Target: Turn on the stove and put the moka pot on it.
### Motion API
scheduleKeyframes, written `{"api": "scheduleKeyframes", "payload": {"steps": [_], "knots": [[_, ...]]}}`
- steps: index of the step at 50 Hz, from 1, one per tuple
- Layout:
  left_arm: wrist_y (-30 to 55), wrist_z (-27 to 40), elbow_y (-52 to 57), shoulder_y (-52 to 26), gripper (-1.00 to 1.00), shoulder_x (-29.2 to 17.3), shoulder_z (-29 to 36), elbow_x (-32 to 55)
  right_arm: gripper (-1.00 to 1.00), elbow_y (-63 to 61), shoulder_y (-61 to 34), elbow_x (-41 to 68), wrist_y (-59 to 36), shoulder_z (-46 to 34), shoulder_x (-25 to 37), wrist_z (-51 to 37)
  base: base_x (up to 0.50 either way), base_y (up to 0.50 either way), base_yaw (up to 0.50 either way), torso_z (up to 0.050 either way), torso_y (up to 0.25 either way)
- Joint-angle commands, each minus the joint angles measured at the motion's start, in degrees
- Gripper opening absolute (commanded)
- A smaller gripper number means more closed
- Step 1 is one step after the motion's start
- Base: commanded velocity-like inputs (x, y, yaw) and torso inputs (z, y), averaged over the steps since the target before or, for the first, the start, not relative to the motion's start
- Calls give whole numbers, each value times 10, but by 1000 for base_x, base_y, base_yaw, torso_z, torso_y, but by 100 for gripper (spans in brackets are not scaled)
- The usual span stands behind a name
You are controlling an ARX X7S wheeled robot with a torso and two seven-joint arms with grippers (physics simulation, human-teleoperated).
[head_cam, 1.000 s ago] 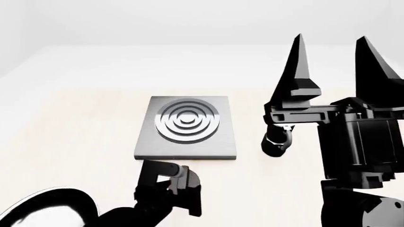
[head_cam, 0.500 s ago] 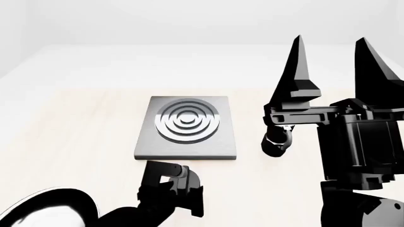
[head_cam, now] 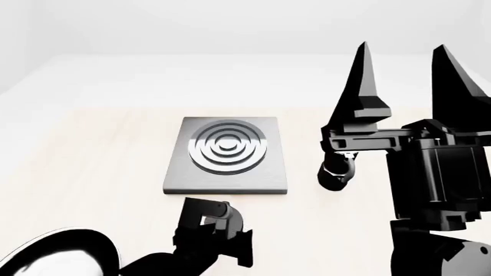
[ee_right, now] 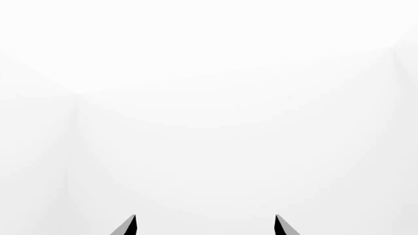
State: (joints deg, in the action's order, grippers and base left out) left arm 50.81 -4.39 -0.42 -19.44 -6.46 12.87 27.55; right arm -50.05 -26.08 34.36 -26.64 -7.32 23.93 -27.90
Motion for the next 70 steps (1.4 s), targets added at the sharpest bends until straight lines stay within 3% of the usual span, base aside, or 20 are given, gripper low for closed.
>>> {"api": "scheduleKeyframes", "payload": {"steps": [1,33,45,62,70], "knots": [[-12,-3,-17,-3,100,4,13,2,100,-2,-13,12,-11,1,3,-8,0,0,0,0,0],[13,18,62,-6,100,7,69,26,100,0,-9,16,-1,-1,8,-12,0,0,0,0,0],[-46,48,200,-33,100,-47,107,-40,100,14,-14,12,3,1,14,-10,0,0,0,0,0],[-189,99,391,-34,100,-109,89,-145,100,111,-1,-42,51,17,37,21,0,0,0,0,0],[-182,131,454,-33,100,-135,84,-188,100,184,2,-71,76,10,41,42,0,0,0,0,0]]}}
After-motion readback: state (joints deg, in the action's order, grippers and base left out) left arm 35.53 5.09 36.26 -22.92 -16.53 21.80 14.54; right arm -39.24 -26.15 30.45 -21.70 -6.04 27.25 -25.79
